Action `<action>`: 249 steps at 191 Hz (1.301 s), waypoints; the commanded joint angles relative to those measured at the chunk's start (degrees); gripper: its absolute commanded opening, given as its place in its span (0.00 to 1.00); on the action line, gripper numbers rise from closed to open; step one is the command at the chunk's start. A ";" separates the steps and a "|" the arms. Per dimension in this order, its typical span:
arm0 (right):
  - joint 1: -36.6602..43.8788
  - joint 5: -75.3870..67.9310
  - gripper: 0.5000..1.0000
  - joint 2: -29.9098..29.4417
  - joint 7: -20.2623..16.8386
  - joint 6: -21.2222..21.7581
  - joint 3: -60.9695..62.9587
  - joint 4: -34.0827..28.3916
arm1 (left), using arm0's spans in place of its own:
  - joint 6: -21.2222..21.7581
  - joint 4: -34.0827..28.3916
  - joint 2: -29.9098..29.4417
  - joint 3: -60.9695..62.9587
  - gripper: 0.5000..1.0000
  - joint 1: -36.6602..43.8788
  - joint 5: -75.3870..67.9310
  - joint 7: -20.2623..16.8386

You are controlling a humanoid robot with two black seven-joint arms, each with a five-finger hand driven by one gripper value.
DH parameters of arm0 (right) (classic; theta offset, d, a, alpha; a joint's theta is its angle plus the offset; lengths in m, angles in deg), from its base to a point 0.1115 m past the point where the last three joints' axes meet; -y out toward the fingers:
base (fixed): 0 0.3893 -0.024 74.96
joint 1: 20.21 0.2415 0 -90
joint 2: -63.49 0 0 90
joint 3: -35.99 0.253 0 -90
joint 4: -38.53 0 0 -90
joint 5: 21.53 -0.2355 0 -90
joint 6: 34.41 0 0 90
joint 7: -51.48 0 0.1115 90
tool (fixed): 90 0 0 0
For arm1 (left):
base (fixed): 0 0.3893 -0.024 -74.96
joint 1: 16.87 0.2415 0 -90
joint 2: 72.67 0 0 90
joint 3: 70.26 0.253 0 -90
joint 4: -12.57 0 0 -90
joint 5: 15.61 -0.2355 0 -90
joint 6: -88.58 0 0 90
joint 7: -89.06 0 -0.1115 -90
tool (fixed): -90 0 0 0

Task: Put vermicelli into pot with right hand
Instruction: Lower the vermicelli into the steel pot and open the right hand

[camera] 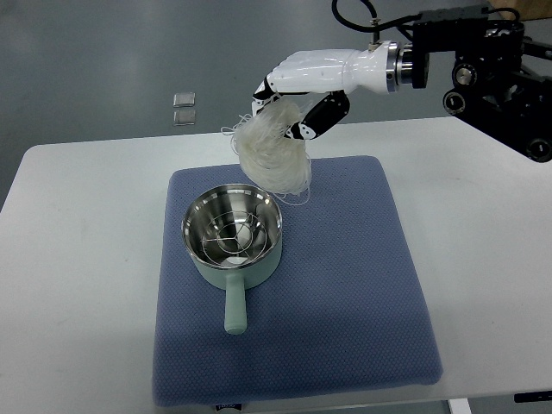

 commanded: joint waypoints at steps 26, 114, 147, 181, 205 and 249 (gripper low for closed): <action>-1.27 0.17 0.00 -7.58 -0.09 -0.49 -0.35 5.38 | 0.00 0.00 0.00 0.00 1.00 0.03 0.00 0.00; -7.77 1.14 0.00 -13.30 -1.67 -1.55 -1.05 7.31 | 0.00 0.00 0.00 0.00 1.00 -0.06 0.00 0.00; -9.71 1.31 0.00 -14.18 -1.84 -2.60 -1.14 9.51 | 0.00 0.00 0.00 0.00 1.00 0.03 0.00 0.00; -10.67 1.23 0.00 -14.18 -2.81 -3.22 -1.14 10.03 | 0.00 0.00 0.00 0.00 1.00 -0.06 0.00 0.00; -11.20 0.96 0.09 -14.18 -2.72 -3.22 -1.14 10.03 | 0.00 0.00 0.00 0.00 1.00 0.03 0.00 0.00; -12.17 0.00 0.77 -15.32 -2.72 -3.04 -0.96 9.77 | 0.00 0.00 0.00 0.00 1.00 0.03 0.00 0.00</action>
